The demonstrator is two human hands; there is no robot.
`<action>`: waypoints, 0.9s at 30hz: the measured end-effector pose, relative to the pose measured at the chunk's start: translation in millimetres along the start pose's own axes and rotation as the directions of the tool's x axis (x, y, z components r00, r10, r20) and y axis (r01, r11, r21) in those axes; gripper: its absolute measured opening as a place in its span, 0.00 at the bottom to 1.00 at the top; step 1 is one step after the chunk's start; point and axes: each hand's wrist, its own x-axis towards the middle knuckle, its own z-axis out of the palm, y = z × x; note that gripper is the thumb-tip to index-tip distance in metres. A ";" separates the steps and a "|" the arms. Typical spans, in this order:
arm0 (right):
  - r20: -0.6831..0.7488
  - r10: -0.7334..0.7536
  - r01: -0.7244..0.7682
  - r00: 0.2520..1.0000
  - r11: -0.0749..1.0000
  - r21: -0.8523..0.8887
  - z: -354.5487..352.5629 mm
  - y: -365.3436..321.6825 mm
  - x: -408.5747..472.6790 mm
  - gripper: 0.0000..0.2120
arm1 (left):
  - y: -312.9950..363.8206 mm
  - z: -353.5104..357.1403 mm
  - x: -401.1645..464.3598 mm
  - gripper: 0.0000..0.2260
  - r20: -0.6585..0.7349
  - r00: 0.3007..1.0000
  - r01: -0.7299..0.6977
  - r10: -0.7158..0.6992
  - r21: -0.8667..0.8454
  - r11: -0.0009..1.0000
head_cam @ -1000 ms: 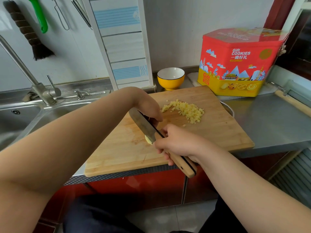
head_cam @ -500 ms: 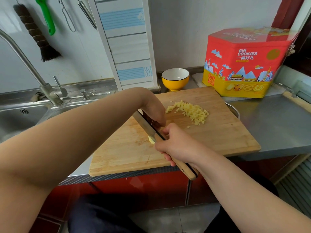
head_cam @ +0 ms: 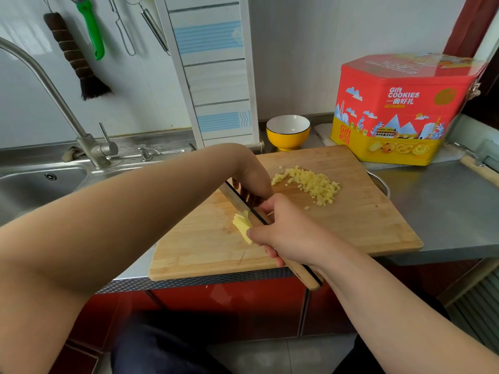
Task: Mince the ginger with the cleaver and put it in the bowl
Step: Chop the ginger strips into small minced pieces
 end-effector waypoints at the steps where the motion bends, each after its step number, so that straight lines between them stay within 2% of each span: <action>1: -0.003 0.001 -0.001 1.000 1.000 0.001 -0.6 -0.3 0.1 0.21 | 0.3 0.3 0.1 0.15 -0.001 1.000 -0.006 0.006 -0.016 1.000; 7: -0.036 0.001 -0.001 0.999 1.000 -0.008 -5.2 1.1 0.9 0.20 | -2.9 -1.9 -4.9 0.19 -0.090 0.994 -0.067 0.059 -0.083 0.994; 13: -0.046 0.007 -0.011 0.999 0.998 -0.069 -3.4 0.5 1.6 0.22 | -9.1 -3.9 -9.0 0.16 -0.103 0.989 -0.113 0.107 -0.048 0.992; 18: -0.039 -0.001 -0.003 0.999 0.995 -0.102 -0.1 -5.4 1.2 0.21 | -10.3 -0.2 -3.6 0.13 -0.117 0.989 -0.098 0.093 -0.037 0.994; 24: -0.035 -0.016 0.010 0.999 0.988 -0.157 2.5 -13.0 0.2 0.20 | -7.4 5.2 2.7 0.10 0.019 0.992 -0.128 0.128 0.015 0.992; 26: -0.033 -0.027 0.022 0.999 0.988 -0.155 1.7 -12.5 -0.2 0.21 | -8.4 -0.3 -7.4 0.13 -0.084 0.981 -0.175 0.174 -0.003 0.985; 27: -0.032 -0.031 0.026 0.999 0.990 -0.136 0.6 -11.0 0.0 0.22 | -12.3 -5.4 -15.5 0.16 -0.226 0.953 -0.215 0.203 -0.030 0.976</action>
